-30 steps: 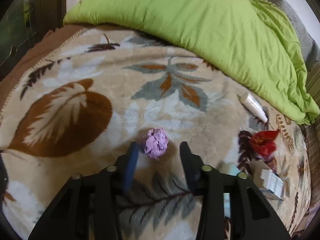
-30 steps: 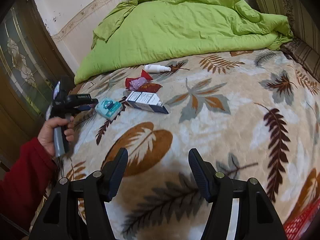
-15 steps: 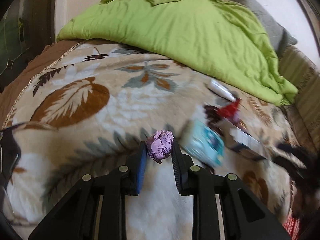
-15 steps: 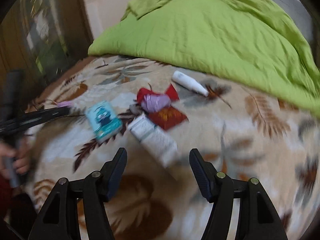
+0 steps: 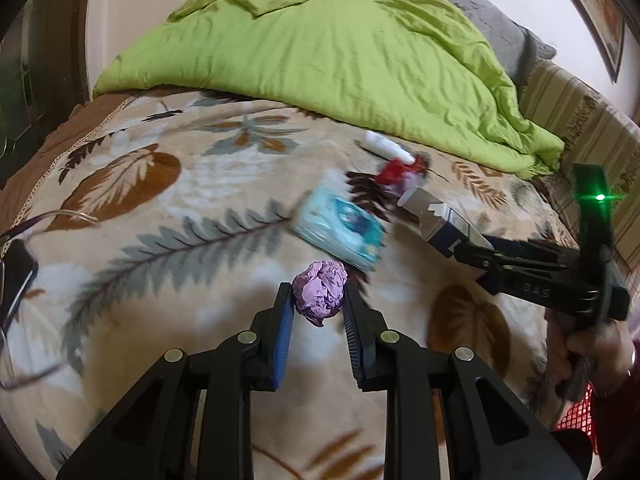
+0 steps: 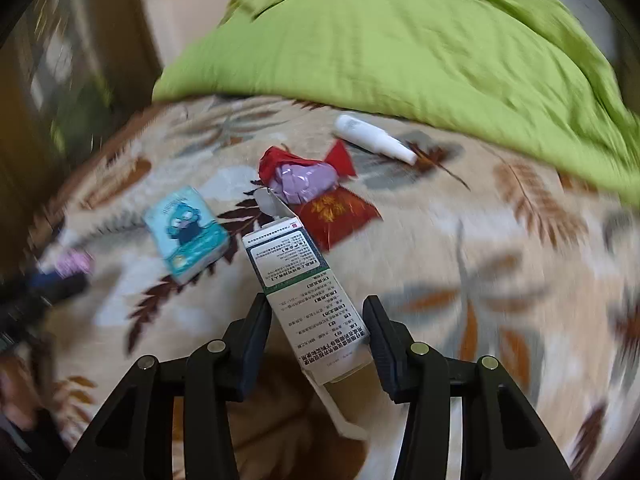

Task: Collect trash
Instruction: 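Grasp the white medicine box with the right tool while the left tool holds the ball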

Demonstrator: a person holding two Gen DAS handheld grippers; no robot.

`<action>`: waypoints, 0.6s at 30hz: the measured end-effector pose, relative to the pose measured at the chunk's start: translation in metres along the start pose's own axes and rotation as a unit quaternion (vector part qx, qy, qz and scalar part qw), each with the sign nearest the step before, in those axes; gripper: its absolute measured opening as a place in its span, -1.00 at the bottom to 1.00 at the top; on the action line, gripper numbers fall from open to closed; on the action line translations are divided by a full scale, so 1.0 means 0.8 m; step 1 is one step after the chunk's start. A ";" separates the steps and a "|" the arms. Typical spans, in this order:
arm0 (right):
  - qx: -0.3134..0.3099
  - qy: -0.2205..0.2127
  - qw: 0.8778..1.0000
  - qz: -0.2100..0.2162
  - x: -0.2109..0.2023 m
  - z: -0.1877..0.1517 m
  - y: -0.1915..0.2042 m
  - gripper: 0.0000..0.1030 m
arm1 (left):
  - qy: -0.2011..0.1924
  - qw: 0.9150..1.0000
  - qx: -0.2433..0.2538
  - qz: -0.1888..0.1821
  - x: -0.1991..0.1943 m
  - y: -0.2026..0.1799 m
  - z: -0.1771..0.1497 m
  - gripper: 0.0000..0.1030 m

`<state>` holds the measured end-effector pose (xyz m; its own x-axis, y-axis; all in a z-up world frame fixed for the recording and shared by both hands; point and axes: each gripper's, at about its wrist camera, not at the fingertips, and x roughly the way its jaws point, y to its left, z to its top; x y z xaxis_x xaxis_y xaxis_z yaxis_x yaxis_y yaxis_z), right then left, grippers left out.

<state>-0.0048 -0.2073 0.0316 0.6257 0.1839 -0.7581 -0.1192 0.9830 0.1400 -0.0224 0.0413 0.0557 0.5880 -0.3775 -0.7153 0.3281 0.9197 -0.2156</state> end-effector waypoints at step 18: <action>0.129 -0.060 0.990 0.009 -0.095 -0.106 0.012 0.00 | -0.041 0.993 0.098 0.053 -0.022 -0.094 -0.069 -0.54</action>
<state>-0.1190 -0.2121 0.0368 0.7138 0.1859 -0.6753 0.0596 0.9445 0.3230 -0.0979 -0.0153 0.0478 0.6828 -0.2938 -0.6689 0.3937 0.9192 -0.0018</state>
